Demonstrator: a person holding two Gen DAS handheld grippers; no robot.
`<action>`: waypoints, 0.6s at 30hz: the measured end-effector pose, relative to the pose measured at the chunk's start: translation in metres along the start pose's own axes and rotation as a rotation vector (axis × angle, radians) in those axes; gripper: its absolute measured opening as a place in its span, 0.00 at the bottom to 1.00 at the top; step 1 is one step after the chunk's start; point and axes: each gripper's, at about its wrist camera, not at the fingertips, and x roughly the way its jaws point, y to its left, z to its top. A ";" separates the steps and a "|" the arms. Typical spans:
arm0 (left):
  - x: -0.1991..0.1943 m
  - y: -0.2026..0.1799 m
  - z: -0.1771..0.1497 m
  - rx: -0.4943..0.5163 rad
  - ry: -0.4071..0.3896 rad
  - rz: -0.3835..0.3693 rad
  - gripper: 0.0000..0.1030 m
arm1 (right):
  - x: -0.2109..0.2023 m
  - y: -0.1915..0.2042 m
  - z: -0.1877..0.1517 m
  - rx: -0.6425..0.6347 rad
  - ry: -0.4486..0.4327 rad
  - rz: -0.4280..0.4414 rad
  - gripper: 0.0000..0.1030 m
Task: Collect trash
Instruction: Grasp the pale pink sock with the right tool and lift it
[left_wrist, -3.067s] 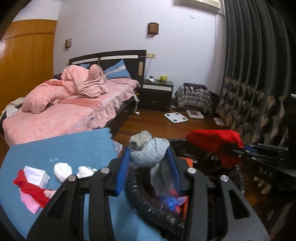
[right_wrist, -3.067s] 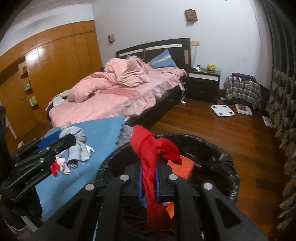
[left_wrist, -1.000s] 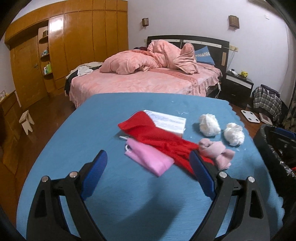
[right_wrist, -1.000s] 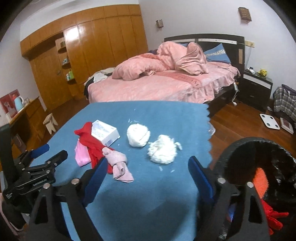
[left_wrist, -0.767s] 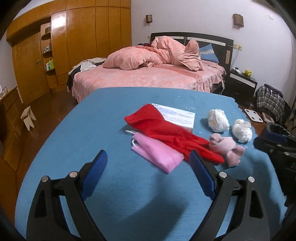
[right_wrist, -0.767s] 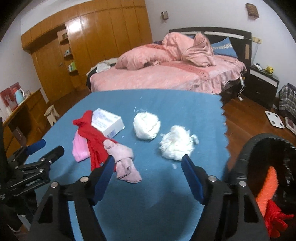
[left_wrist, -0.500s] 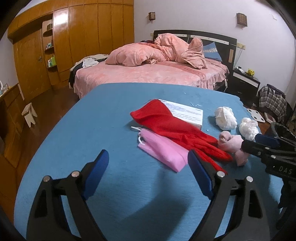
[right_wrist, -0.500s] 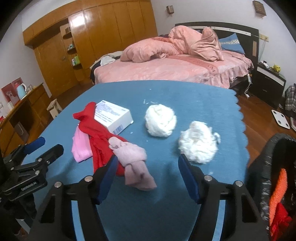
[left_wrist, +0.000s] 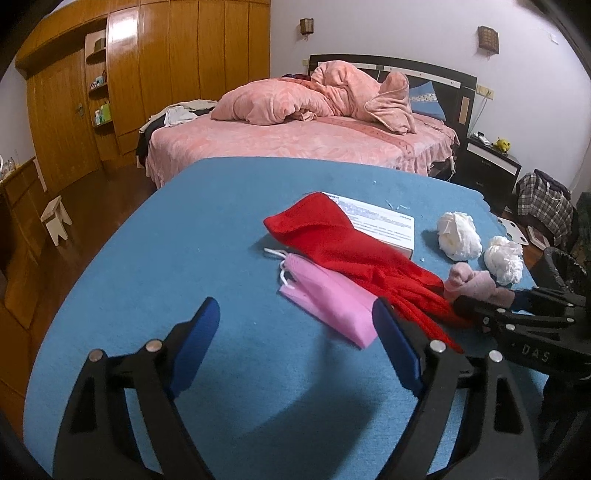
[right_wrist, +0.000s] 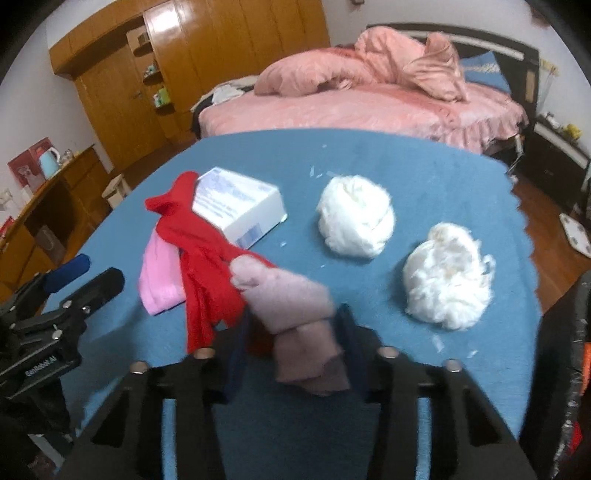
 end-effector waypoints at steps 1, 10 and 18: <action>0.001 -0.001 0.000 0.004 0.003 -0.002 0.79 | -0.001 0.000 0.000 -0.002 -0.004 -0.001 0.37; 0.024 -0.013 0.004 0.029 0.088 -0.040 0.68 | -0.017 -0.012 -0.005 0.050 -0.066 -0.050 0.36; 0.042 -0.021 0.007 0.044 0.163 -0.104 0.34 | -0.018 -0.023 -0.010 0.067 -0.046 -0.072 0.36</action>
